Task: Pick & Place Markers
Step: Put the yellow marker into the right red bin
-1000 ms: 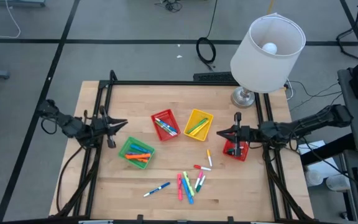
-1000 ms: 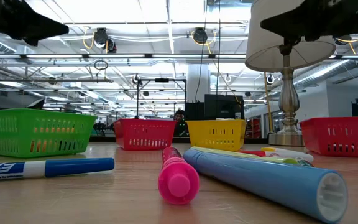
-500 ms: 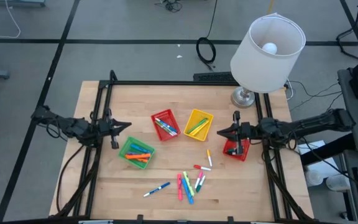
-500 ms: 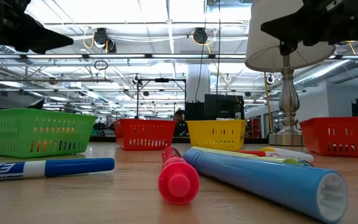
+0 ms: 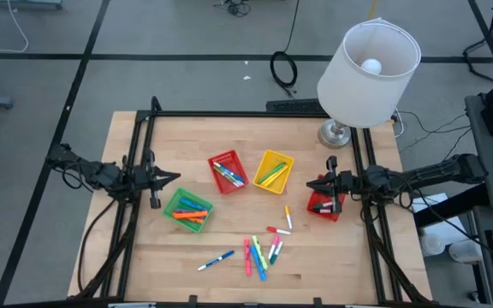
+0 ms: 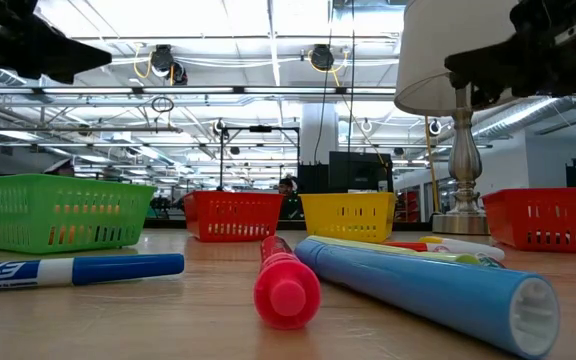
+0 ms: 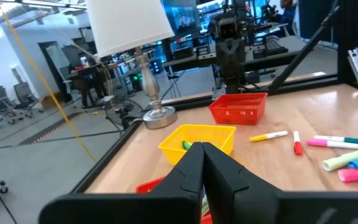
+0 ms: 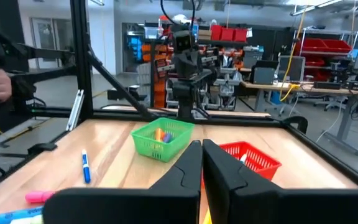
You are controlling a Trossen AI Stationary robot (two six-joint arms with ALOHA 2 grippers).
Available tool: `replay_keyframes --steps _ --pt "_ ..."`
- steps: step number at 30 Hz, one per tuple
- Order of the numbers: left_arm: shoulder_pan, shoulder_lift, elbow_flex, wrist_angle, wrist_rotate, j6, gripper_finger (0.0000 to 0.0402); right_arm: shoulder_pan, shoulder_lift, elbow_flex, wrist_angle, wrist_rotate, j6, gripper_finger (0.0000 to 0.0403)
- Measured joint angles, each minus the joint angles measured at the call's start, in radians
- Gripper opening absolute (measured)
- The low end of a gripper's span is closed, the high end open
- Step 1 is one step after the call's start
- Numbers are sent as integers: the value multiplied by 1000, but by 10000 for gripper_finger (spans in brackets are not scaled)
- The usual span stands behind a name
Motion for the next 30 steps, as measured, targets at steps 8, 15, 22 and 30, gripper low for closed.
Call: replay_keyframes --steps 8,15,22,30 --pt "2 4 0 0 54 72 16 0 1 -48 22 12 14 0" --pt "2 4 0 6 61 114 6 -2 6 -56 8 100 -9 0" --pt "2 4 0 24 60 128 18 -2 46 -58 5 105 13 0" --pt "2 4 0 29 60 136 9 -2 84 -59 24 105 24 0"
